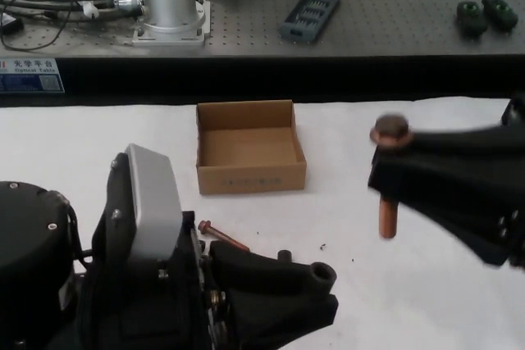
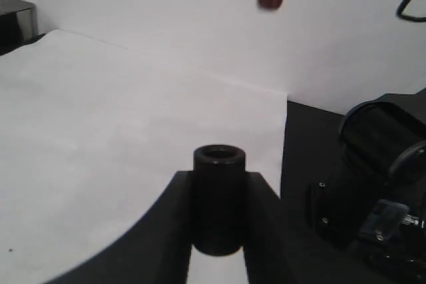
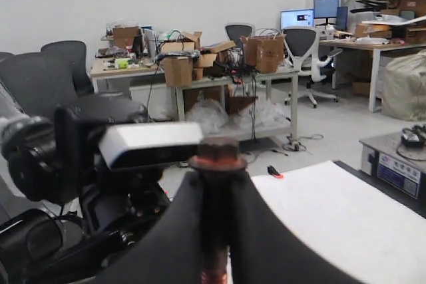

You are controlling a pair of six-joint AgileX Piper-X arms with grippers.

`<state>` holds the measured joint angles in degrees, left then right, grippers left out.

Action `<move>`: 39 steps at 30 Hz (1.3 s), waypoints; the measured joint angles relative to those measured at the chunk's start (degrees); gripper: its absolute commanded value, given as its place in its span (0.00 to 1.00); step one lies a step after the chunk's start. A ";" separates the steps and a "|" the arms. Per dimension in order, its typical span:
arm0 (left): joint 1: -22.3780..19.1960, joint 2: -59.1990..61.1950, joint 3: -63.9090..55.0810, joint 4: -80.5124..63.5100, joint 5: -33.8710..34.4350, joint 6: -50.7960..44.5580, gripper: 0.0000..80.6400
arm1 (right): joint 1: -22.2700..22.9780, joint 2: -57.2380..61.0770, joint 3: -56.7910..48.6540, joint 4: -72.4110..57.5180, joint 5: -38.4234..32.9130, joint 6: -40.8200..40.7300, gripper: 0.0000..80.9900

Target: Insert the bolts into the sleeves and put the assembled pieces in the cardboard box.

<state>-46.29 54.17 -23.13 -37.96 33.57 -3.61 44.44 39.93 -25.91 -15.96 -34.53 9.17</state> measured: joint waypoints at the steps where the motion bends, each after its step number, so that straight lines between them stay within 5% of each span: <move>1: 0.00 0.48 0.00 -0.83 0.34 0.11 0.01 | 0.26 -0.01 2.20 -3.21 -0.01 0.24 0.01; 21: 0.00 8.87 0.11 -22.72 3.08 -3.92 0.01 | 0.27 6.76 5.17 -21.32 0.12 5.05 0.01; 39: 0.00 8.87 0.13 -23.93 3.21 -4.31 0.01 | 0.27 10.91 5.17 -29.82 -1.84 10.07 0.01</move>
<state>-46.29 63.04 -23.00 -61.89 36.78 -7.92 44.71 50.84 -20.73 -45.78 -36.37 19.24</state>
